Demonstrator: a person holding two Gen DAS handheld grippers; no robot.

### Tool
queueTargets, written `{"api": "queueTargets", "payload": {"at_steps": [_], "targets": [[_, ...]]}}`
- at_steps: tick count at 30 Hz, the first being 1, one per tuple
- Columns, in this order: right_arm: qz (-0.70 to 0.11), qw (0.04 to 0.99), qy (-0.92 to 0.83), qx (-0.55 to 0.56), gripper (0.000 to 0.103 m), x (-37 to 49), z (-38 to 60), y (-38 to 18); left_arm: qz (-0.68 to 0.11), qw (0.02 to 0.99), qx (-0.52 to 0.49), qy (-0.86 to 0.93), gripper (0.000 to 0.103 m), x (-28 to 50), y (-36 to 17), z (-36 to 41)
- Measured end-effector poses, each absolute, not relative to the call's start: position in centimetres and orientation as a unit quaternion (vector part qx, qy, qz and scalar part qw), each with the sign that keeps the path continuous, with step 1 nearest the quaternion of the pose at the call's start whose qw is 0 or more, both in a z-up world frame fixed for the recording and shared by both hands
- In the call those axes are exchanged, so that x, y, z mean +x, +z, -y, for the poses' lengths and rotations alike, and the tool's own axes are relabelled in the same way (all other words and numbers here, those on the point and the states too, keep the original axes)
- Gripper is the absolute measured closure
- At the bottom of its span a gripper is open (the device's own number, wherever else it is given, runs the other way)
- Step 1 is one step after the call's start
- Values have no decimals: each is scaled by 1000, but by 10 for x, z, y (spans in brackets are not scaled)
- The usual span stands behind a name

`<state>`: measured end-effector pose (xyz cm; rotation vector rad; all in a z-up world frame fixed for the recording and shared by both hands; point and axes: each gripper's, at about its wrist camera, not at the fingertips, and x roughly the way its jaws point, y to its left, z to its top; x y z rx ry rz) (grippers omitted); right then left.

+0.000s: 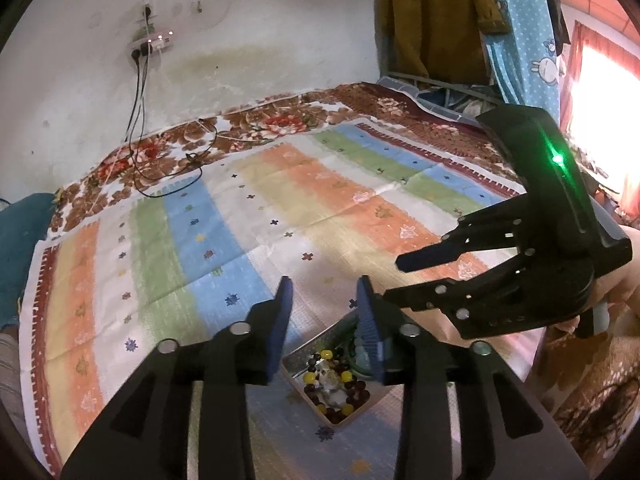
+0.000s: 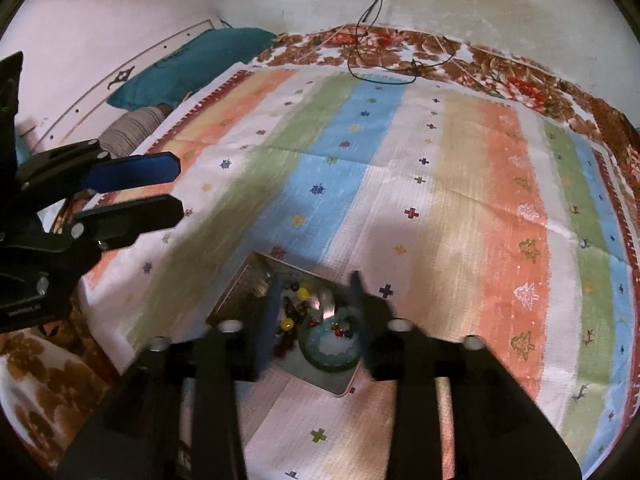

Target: Organize jewelry

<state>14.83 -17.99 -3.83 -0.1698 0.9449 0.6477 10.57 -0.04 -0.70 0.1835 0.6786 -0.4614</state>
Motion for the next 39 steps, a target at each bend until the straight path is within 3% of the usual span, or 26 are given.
{"api": "queueTargets", "payload": {"at_steps": [4,9,20,28,39], "targets": [[-439,846,291,-78,54,145,187,-36,-330,915,81,-216,65,102,-6,-6],[-423,862,270,-65,42,138,197,-30,-331,924,64,-179,41,95,-3,-17],[-394,892,220,-38,23,116,213,-21,-365,921,42,-131,10,75,-4,-15],[-383,902,197,-41,11,95,218,-21,-391,916,26,-84,6,55,-10,-22],[-364,916,167,-18,7,71,232,-19,-370,927,15,-54,6,33,-6,-23]]}}
